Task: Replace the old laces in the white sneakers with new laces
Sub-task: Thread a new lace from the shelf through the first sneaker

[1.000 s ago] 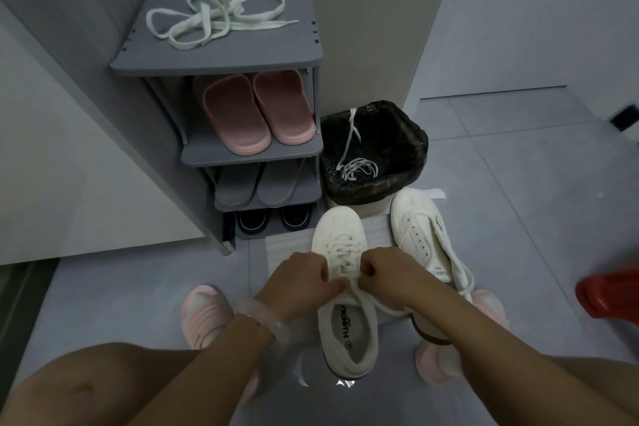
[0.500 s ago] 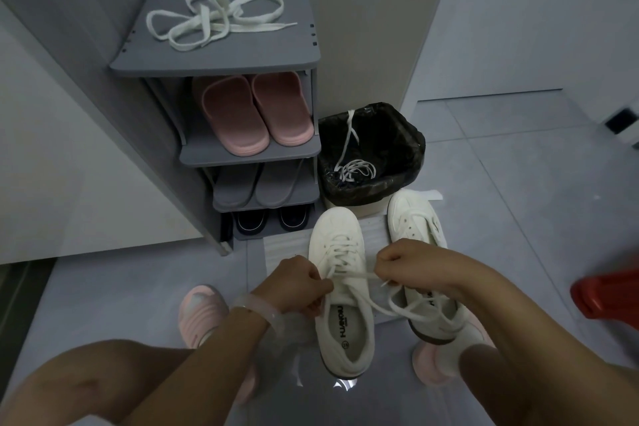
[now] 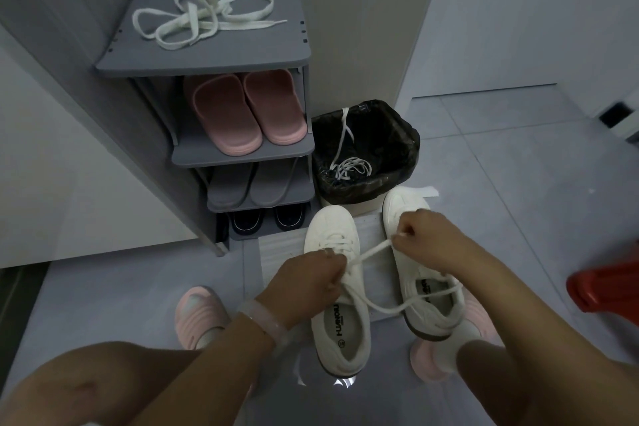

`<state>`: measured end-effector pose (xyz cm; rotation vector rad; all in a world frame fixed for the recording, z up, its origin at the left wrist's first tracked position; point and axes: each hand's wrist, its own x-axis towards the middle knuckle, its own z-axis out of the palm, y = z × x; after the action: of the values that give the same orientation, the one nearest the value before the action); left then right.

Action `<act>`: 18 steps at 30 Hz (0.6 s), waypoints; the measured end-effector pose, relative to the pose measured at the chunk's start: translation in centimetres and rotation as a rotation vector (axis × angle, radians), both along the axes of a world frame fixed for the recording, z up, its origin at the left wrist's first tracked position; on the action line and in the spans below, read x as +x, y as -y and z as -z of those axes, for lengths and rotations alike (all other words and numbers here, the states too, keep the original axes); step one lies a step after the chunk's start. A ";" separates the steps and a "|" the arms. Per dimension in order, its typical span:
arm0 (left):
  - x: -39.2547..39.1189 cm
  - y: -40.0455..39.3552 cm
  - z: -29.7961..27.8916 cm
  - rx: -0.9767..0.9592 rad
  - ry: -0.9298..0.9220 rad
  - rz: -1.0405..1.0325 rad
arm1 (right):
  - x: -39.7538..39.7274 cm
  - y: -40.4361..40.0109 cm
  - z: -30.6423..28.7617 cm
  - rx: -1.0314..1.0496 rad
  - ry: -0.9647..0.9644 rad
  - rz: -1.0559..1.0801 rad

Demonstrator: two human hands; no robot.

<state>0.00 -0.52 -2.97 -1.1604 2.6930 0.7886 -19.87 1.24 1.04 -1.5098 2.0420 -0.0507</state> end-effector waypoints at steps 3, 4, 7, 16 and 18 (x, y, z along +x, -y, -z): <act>-0.3 -0.5 1.0 -0.053 -0.017 0.070 | -0.6 0.1 -0.3 -0.146 -0.140 0.067; -0.4 -0.6 1.3 -0.060 -0.038 0.062 | -0.8 0.1 -0.4 -0.143 -0.190 0.076; -0.7 -0.8 1.9 -0.097 -0.067 0.054 | -1.6 0.0 -0.3 -0.083 -0.264 0.096; 0.3 0.7 0.9 0.095 -0.076 0.166 | -0.7 -0.3 0.8 0.027 0.155 -0.008; 0.4 0.6 0.9 0.136 -0.099 0.131 | 0.8 -0.6 1.3 0.001 0.295 -0.073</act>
<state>0.40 -1.17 -3.89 -0.9289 2.7102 1.0141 -19.05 1.88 -0.26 -1.4792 1.7524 -0.2297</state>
